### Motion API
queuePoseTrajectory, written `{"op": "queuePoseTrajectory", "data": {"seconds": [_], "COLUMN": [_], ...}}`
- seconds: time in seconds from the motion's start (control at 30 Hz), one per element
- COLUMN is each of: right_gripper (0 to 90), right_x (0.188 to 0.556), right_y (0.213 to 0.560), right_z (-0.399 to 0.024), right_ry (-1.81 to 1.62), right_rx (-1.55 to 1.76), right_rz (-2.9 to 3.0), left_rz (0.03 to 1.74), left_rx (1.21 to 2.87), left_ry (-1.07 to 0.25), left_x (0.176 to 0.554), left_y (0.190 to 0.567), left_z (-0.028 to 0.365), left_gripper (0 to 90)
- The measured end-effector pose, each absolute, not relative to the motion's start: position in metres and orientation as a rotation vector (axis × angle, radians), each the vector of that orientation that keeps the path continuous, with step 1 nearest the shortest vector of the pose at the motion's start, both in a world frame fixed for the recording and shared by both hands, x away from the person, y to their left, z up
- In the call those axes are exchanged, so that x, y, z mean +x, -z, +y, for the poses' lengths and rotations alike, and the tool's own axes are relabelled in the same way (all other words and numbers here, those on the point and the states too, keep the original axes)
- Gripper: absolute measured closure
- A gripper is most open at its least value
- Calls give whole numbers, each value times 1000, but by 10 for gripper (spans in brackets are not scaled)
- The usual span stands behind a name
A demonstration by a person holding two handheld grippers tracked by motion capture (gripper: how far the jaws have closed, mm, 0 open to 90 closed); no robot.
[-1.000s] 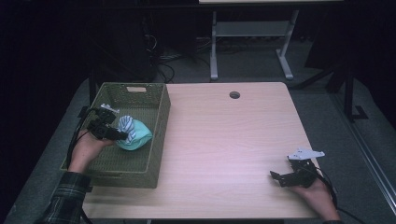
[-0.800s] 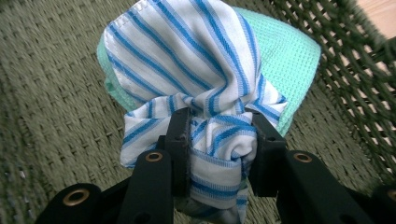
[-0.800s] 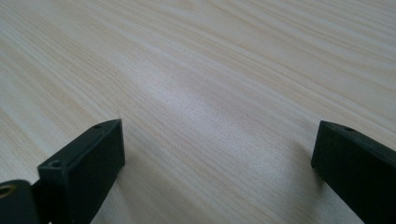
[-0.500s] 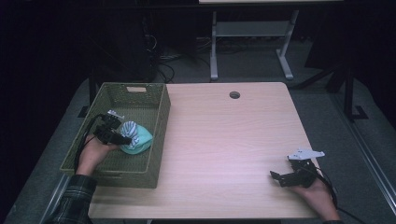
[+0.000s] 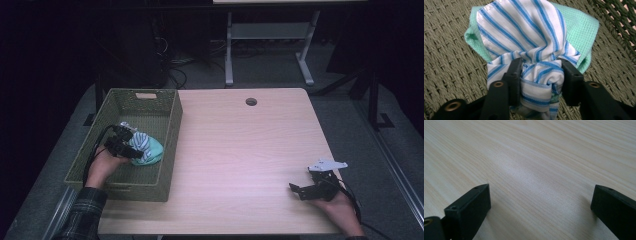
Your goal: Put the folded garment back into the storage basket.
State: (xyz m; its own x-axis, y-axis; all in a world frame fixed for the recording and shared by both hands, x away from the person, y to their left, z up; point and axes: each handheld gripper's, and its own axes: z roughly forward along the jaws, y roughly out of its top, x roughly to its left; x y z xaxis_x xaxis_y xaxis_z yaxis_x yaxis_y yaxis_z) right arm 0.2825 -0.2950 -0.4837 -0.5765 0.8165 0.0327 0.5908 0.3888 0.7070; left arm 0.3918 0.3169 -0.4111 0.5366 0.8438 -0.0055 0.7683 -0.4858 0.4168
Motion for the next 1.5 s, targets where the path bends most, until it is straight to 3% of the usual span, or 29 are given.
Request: {"op": "queuePoseTrajectory", "data": {"seconds": [0.4, 1.5], "right_gripper": [22, 22], "right_x": [283, 282], "right_y": [484, 484], "right_z": [-295, -295], "right_ry": [-990, -988], "right_rx": [1228, 1229], "right_rz": [2332, 2331], "left_rz": [1316, 1223], "left_rx": [2415, 2165], "left_ry": [-322, -403], "left_x": [395, 375], "left_y": [416, 352], "left_z": [317, 306], "left_gripper": [143, 133]}}
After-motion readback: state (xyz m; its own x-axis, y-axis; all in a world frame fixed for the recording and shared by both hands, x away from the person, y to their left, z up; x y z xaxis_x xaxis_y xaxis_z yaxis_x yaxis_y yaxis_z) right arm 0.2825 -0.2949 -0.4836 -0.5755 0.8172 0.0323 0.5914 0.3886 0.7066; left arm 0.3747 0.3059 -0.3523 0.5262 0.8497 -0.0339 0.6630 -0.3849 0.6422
